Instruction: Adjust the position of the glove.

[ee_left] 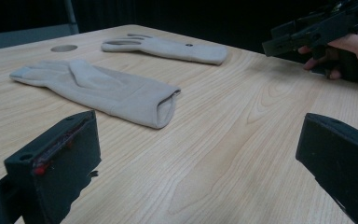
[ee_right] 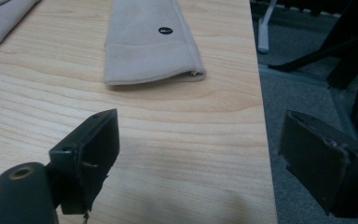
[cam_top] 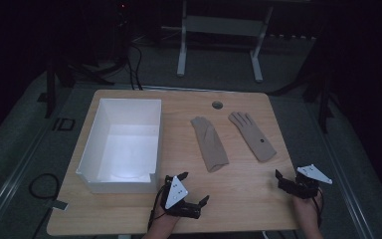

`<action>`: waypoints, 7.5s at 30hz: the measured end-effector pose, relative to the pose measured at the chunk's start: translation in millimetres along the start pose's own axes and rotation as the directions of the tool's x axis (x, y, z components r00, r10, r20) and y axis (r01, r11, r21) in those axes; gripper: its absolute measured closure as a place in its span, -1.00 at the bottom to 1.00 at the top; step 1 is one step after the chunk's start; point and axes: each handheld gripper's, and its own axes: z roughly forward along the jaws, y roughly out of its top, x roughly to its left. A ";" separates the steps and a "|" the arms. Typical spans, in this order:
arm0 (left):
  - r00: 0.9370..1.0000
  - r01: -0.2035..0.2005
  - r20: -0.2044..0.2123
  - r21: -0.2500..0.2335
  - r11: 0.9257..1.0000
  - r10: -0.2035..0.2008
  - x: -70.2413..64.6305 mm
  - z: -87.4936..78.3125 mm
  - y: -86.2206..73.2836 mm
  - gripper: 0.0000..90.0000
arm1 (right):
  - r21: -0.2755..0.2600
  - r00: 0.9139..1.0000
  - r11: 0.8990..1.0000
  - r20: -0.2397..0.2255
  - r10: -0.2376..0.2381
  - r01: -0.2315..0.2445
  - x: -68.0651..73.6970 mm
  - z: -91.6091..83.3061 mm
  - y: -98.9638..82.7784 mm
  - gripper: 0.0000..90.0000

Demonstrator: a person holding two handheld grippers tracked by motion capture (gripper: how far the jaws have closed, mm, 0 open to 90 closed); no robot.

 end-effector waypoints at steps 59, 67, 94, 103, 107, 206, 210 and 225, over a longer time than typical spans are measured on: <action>1.000 -0.004 0.004 0.001 1.000 0.004 -0.9 0.6 0.2 -1.00 | 0.041 0.975 0.999 -0.220 0.033 -0.024 51.8 -8.4 127.4 -0.75; 1.000 -0.005 0.007 0.000 1.000 0.005 -0.7 0.4 0.2 -1.00 | 0.019 0.967 1.000 -0.255 -0.007 0.012 72.6 -5.4 142.2 -0.69; 1.000 -0.007 0.019 0.000 1.000 0.007 -0.6 0.5 0.2 -1.00 | 0.040 0.912 0.992 -0.400 -0.094 0.120 142.9 54.9 151.9 -0.38; 1.000 -0.005 0.021 -0.002 1.000 0.005 -0.2 0.4 0.1 -1.00 | 0.082 0.911 0.988 -0.404 -0.084 0.128 158.9 89.5 150.4 -0.24; 1.000 -0.004 0.022 -0.003 1.000 0.004 -0.2 0.3 0.1 -1.00 | 0.100 0.916 0.986 -0.392 -0.084 0.133 162.1 103.1 149.8 -0.19; 1.000 0.001 0.031 0.020 1.000 -0.001 -0.8 2.7 1.1 -1.00 | 0.188 0.972 0.976 -0.189 0.143 -0.107 142.6 78.3 60.5 0.50; 0.999 0.004 0.032 0.018 1.000 -0.005 -0.6 2.6 1.1 -1.00 | 0.150 0.967 0.984 -0.220 0.125 -0.093 138.6 71.3 65.6 0.37; 0.999 0.006 0.034 0.020 1.000 -0.006 -0.4 2.6 1.1 -1.00 | 0.037 0.974 0.999 -0.225 0.031 -0.023 70.3 60.7 107.1 0.35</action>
